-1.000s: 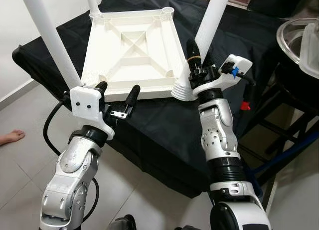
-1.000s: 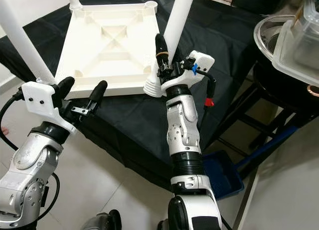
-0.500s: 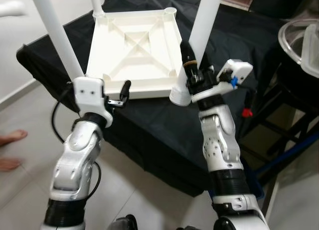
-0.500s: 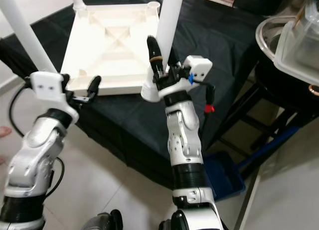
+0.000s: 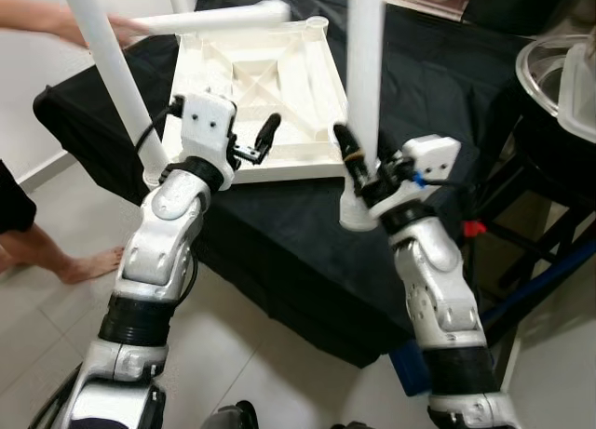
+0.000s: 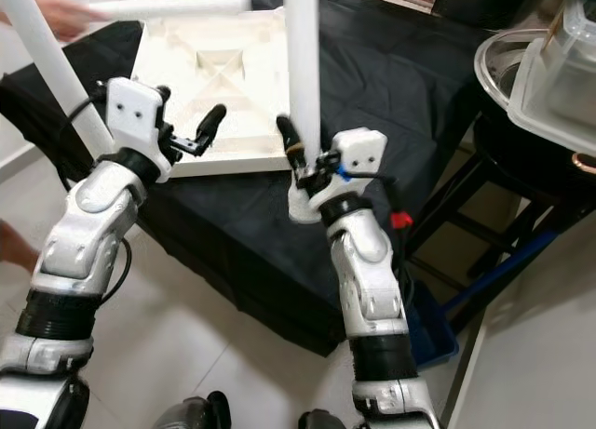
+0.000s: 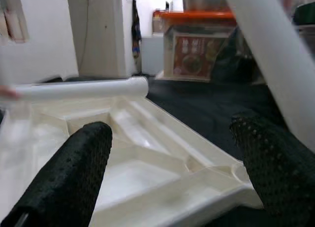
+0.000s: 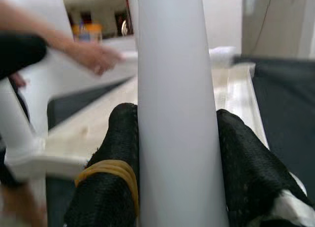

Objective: Building children table

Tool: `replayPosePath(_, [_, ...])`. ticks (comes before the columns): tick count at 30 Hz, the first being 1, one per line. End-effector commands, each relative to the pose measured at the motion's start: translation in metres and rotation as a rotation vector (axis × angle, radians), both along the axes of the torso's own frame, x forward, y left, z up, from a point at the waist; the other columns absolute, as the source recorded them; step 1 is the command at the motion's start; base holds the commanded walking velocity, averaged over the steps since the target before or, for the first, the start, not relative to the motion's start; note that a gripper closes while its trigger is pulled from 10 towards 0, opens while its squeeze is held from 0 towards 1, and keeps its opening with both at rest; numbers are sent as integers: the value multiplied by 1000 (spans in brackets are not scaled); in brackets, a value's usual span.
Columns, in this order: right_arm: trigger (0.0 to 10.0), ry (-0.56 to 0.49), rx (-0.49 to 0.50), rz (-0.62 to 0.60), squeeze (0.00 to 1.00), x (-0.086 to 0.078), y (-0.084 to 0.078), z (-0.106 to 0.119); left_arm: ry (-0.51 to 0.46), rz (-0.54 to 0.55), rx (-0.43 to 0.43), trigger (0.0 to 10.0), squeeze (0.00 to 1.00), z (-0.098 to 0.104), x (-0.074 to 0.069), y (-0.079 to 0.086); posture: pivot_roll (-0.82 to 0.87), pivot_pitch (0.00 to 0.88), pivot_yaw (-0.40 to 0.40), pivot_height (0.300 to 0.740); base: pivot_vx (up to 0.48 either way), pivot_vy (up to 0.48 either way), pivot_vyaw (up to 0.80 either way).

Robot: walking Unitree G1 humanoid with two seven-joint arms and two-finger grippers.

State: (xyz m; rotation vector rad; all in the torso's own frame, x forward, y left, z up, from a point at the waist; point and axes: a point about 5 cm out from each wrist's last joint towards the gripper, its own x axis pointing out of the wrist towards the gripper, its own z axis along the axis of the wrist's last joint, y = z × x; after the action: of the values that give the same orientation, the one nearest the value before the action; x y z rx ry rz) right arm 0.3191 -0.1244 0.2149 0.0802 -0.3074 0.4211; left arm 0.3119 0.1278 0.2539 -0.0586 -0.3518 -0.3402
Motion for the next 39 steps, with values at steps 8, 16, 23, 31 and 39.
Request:
replayPosePath(8, [10000, -4, 152, 60, 0, -13, -17, 6, 98, -51, -66, 10000, 0, -35, -54, -1, 14, 123, -18, 740, 103, 0, 0])
replayPosePath(16, [10000, 8, 172, 97, 0, -13, -18, 15, 104, -69, -64, 10000, 0, -42, -51, -2, -2, 88, -13, 740, 321, 0, 595])
replayPosePath(23, [10000, 64, 176, 41, 0, -10, -24, 15, 117, -110, -63, 10000, 0, -37, -56, -10, -10, 86, -10, 740, 325, 0, 340])
replayPosePath(31, [10000, 66, 182, 22, 0, -9, -30, 16, 95, -258, 28, 10000, 0, -36, -66, -26, -8, 91, -12, 740, 0, 0, 0])
replayPosePath(39, [10000, 93, 123, -163, 0, 1, -53, 12, 83, -591, 361, 10000, 0, -49, -83, -43, -11, 103, -17, 740, 0, 0, 0])
